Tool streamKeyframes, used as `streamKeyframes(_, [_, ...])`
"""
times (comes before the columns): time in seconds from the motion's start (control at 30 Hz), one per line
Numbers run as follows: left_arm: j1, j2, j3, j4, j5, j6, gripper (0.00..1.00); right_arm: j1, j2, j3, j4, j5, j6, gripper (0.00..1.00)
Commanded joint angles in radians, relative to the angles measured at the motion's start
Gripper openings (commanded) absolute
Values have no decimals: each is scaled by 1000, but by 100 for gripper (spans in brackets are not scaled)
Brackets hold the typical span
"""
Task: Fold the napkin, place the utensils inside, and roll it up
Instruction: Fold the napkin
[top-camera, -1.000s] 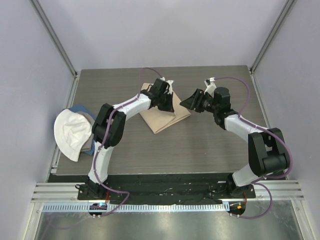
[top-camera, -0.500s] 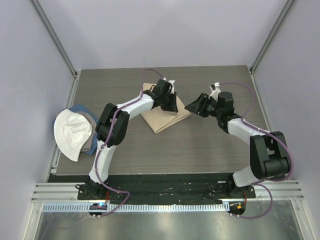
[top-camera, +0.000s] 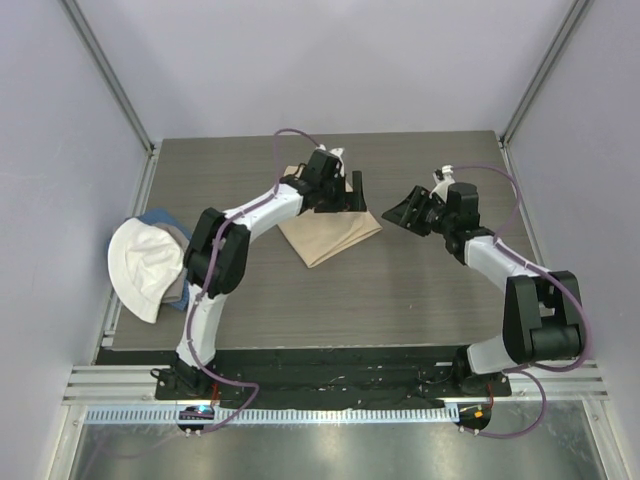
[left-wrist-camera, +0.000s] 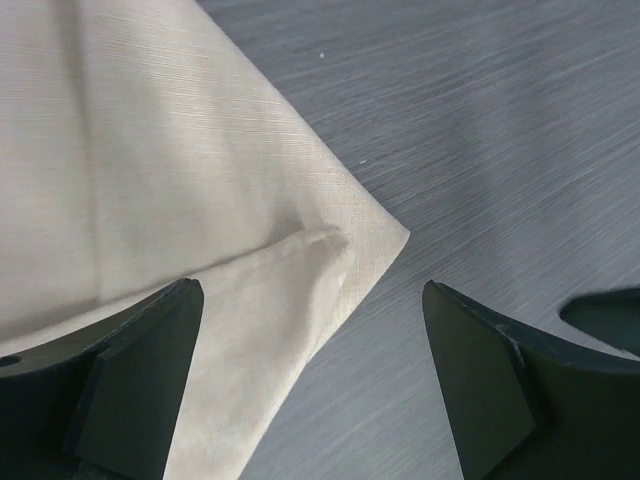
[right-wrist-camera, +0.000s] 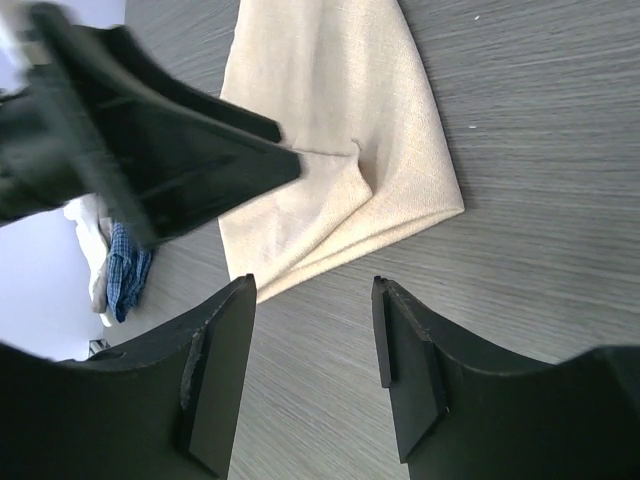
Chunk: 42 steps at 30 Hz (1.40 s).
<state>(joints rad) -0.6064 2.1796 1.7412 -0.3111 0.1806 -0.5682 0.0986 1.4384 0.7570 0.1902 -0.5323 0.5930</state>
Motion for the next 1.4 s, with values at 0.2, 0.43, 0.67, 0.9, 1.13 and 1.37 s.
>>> streamKeyframes(0.2, [157, -387, -212, -69, -101, -33, 98, 58, 154, 188, -86, 32, -10, 54])
streamKeyframes(0.43, [292, -611, -330, -276, -133, 134, 100, 168, 243, 307, -182, 123, 5, 52])
streamKeyframes(0.67, [346, -659, -404, -310, -289, 270, 100, 239, 327, 430, -336, 270, 48, 51])
streamKeyframes(0.9, [346, -684, -405, -336, -290, 295, 100, 277, 362, 456, -390, 377, 116, 50])
streamKeyframes(1.13, [346, -692, -401, -349, -285, 297, 100, 285, 399, 484, -399, 397, 133, 50])
streamKeyframes(1.37, [346, -690, -401, -353, -279, 292, 100, 285, 432, 513, -400, 405, 131, 50])
